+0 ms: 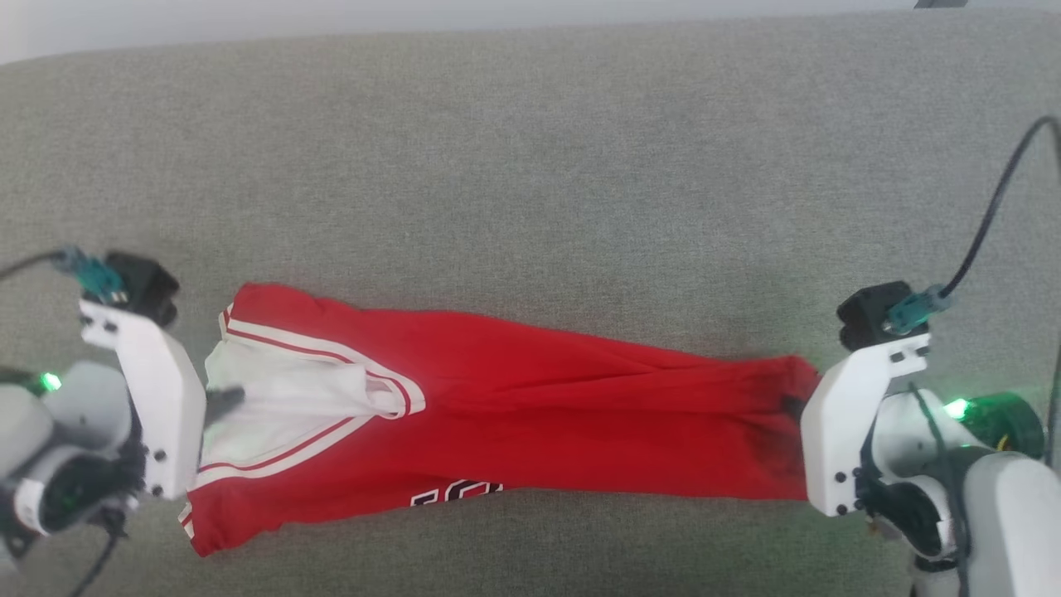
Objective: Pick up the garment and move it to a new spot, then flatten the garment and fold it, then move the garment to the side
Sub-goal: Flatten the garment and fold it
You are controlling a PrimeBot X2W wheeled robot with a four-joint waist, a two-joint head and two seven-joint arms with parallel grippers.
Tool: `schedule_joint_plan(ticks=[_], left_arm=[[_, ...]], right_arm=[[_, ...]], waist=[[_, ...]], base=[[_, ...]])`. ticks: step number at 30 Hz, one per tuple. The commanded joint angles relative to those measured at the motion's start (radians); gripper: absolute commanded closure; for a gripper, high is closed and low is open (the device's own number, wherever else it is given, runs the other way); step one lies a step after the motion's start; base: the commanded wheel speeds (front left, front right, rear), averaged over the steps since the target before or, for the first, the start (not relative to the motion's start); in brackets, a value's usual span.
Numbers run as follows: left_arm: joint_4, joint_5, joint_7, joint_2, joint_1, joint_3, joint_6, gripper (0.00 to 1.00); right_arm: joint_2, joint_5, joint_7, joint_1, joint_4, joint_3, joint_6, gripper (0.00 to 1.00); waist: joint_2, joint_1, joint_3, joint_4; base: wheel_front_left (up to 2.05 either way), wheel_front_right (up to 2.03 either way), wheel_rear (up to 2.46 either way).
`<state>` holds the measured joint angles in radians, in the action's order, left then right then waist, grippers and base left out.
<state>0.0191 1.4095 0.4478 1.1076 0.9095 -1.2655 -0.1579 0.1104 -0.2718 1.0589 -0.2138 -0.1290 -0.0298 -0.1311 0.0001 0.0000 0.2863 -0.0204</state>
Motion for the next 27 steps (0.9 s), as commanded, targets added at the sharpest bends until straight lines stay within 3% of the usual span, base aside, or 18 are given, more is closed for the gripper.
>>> schedule_joint_plan(ticks=[1,3,4,5,6,7,8,20,27], left_arm=[[0.03,0.005,-0.016,-0.019,-0.034,-0.002,0.012,1.0],[0.067,0.015,-0.032,-0.044,-0.06,-0.003,0.029,0.96],[0.086,0.017,-0.043,-0.056,-0.071,-0.003,0.035,0.78],[0.106,0.018,-0.054,-0.065,-0.078,-0.003,0.043,0.61],[0.123,0.024,-0.066,-0.077,-0.087,-0.002,0.048,0.52],[0.135,0.025,-0.081,-0.086,-0.095,0.001,0.055,0.08],[0.148,0.02,-0.099,-0.092,-0.098,0.003,0.061,0.0],[0.191,0.008,-0.391,-0.136,-0.187,0.062,0.115,0.0],[0.217,-0.017,-0.627,-0.153,-0.255,0.106,0.128,0.0]], right_arm=[[-0.004,-0.002,-0.02,-0.003,0.023,-0.007,0.001,0.87],[-0.002,-0.005,-0.035,-0.013,0.045,-0.019,0.001,0.52],[-0.001,-0.009,-0.044,-0.019,0.056,-0.023,0.001,0.0],[-0.002,-0.016,-0.051,-0.02,0.063,-0.027,0.001,0.0],[-0.001,-0.02,-0.052,-0.019,0.069,-0.028,0.001,0.0],[0.002,-0.024,-0.057,-0.017,0.072,-0.03,0.001,0.0],[0.006,-0.03,-0.058,-0.014,0.072,-0.033,0.001,0.0],[0.031,-0.095,-0.036,0.062,0.003,0.032,0.001,0.0],[0.049,-0.105,-0.024,0.087,-0.005,0.101,0.001,0.0]], waist=[[-0.0001,0.0,-0.003,-0.002],[-0.0001,0.0,-0.01,-0.002],[-0.0001,0.0,-0.014,-0.003],[-0.0001,0.0,-0.018,-0.003],[-0.0001,0.0,-0.024,-0.002],[-0.0001,0.0,-0.03,-0.001],[-0.0001,0.0,-0.036,0.001],[-0.0001,0.0,-0.112,0.023],[-0.0001,0.0,-0.132,0.046]], base=[[0.0,0.0,0.0],[0.0,0.0,0.0],[0.0,0.0,0.0],[0.0,0.0,0.0],[0.0,0.0,0.0],[0.0,0.0,0.0],[0.0,0.0,0.0],[0.0,0.0,0.0],[0.0,0.0,0.0]])
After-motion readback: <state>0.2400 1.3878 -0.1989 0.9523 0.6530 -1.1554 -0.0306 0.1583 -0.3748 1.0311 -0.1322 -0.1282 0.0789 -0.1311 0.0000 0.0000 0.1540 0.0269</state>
